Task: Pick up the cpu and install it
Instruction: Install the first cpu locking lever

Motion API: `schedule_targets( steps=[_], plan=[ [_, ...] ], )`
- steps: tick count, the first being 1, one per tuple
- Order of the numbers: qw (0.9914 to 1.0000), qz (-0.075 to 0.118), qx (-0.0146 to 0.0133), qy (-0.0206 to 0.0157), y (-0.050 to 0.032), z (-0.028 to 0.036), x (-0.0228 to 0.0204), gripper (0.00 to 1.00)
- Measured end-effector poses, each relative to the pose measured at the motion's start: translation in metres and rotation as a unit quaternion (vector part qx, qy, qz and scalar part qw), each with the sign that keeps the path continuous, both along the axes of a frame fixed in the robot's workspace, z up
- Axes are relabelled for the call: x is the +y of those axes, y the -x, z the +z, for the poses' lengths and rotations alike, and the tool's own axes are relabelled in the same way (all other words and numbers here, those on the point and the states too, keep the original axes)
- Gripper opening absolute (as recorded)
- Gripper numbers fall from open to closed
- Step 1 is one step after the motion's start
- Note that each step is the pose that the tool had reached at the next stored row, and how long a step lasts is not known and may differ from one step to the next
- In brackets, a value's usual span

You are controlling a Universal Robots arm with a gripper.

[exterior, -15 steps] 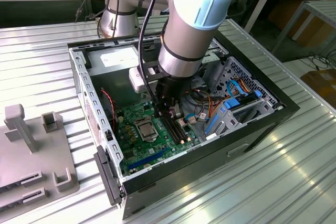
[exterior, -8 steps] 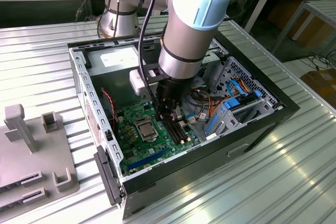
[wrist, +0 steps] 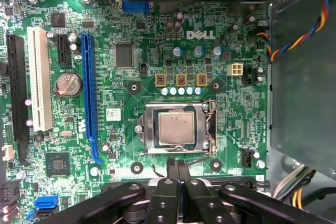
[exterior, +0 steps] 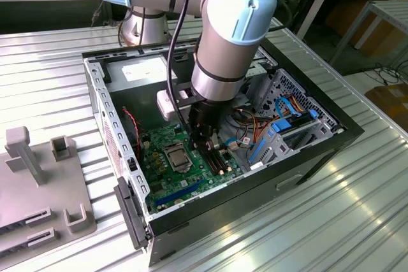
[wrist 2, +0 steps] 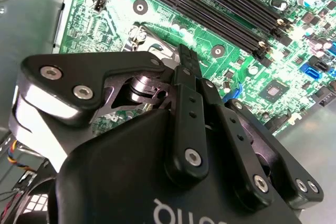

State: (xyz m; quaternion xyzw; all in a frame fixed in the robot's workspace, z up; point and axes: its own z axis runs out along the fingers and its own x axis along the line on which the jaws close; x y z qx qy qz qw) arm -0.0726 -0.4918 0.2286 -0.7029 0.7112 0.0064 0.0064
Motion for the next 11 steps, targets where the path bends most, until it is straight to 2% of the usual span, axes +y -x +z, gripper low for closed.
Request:
schedule_targets(
  steps=[3, 5, 6, 8, 11],
  plan=[
    [1.00000, 0.000, -0.0001, 0.0019, -0.0001, -0.0011, -0.0023, 0.11],
    [0.99998, 0.000, 0.0000, 0.0064, 0.0000, -0.0010, -0.0047, 0.11],
    [0.99995, 0.000, 0.0000, 0.0105, 0.0000, -0.0011, -0.0060, 0.11],
    [0.99987, 0.000, 0.0001, 0.0161, -0.0002, -0.0014, -0.0076, 0.11],
    [0.99979, 0.000, 0.0001, 0.0205, -0.0002, -0.0027, -0.0082, 0.11]
  ],
)
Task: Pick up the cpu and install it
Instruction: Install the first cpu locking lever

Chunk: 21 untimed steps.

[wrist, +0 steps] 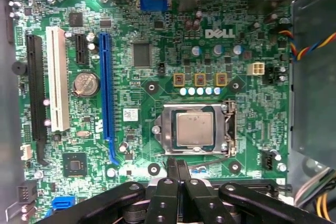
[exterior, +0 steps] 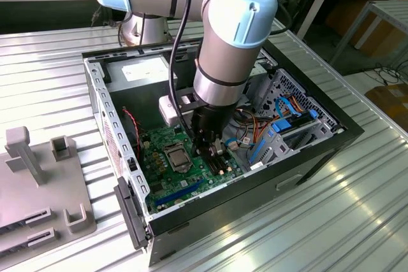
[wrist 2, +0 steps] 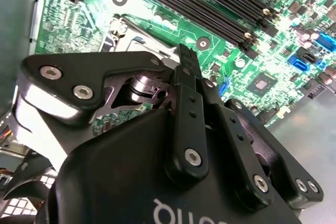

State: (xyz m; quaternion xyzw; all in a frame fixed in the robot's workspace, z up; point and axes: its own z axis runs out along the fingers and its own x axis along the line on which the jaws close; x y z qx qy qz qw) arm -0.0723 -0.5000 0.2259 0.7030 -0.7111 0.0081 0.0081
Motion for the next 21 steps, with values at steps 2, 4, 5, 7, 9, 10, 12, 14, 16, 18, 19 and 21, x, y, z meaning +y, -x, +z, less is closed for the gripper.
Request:
schedule_targets(
  steps=[2, 4, 5, 7, 9, 10, 12, 14, 16, 18, 19, 21],
  plan=[
    [1.00000, 0.000, 0.0003, 0.0002, 0.0000, -0.0008, 0.0000, 0.11],
    [1.00000, 0.000, 0.0008, 0.0001, 0.0001, -0.0017, 0.0000, 0.11],
    [1.00000, 0.000, 0.0013, 0.0001, 0.0001, -0.0024, 0.0001, 0.11],
    [1.00000, 0.000, 0.0028, 0.0001, 0.0001, -0.0040, 0.0000, 0.11],
    [0.99999, 0.000, 0.0036, 0.0002, 0.0001, -0.0056, 0.0000, 0.11],
    [0.99999, 0.000, 0.0038, 0.0002, 0.0000, -0.0061, 0.0000, 0.11],
    [0.99999, 0.000, 0.0043, 0.0007, -0.0009, -0.0064, 0.0001, 0.11],
    [0.99999, 0.000, 0.0046, 0.0010, -0.0032, -0.0071, 0.0001, 0.11],
    [0.99999, 0.000, 0.0046, 0.0014, -0.0050, -0.0076, 0.0000, 0.11],
    [0.99999, 0.000, 0.0051, 0.0016, -0.0052, -0.0090, 0.0000, 0.11],
    [0.99998, 0.000, 0.0055, 0.0017, -0.0053, -0.0104, 0.0000, 0.11],
    [0.99998, 0.000, 0.0061, 0.0017, -0.0053, -0.0130, 0.0000, 0.11]
  ],
)
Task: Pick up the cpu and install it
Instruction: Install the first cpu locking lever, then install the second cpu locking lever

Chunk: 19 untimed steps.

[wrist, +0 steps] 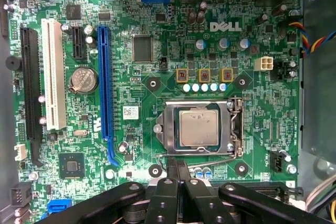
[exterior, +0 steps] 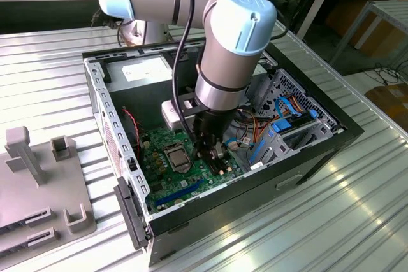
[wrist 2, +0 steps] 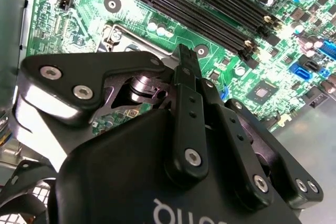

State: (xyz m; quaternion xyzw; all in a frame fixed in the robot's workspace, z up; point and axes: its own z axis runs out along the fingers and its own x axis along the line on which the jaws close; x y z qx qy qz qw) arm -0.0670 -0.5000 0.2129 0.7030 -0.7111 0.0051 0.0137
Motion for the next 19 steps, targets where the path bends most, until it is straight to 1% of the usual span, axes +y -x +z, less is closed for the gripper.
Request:
schedule_targets(
  steps=[4, 7, 11, 17, 19],
  plan=[
    [1.00000, 0.000, 0.0015, 0.0003, -0.0012, -0.0052, 0.0000, 0.11],
    [1.00000, 0.000, 0.0020, 0.0012, -0.0029, -0.0062, 0.0000, 0.11],
    [0.99999, 0.000, 0.0023, 0.0024, -0.0051, -0.0080, 0.0000, 0.11],
    [0.99999, 0.000, 0.0027, 0.0025, -0.0055, -0.0136, -0.0001, 0.11],
    [0.99999, 0.000, 0.0028, 0.0026, -0.0054, -0.0140, -0.0003, 0.11]
  ],
)
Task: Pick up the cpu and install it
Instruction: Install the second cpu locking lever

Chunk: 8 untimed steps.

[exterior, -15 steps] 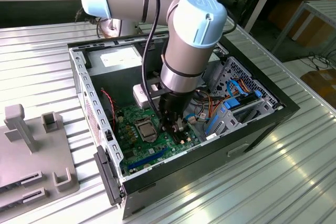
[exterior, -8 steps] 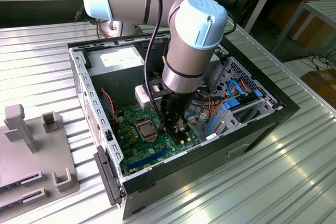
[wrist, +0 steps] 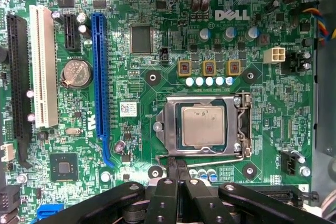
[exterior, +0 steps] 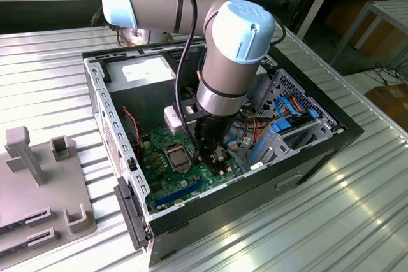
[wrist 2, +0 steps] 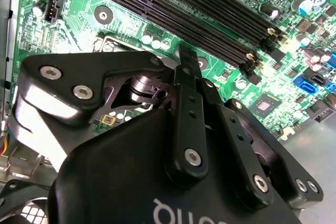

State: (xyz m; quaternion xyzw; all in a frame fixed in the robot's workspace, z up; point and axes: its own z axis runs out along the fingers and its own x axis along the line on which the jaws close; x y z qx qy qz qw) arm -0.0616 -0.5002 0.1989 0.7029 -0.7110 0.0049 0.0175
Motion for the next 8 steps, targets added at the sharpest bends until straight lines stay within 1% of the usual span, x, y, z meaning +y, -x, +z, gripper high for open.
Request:
schedule_targets(
  steps=[3, 5, 8],
  plan=[
    [1.00000, 0.000, -0.0003, -0.0003, 0.0023, 0.0003, 0.0001, 0.11],
    [1.00000, 0.000, 0.0000, -0.0004, 0.0042, 0.0013, 0.0001, 0.11],
    [1.00000, 0.000, -0.0001, -0.0003, 0.0043, 0.0062, 0.0001, 0.11]
  ],
)
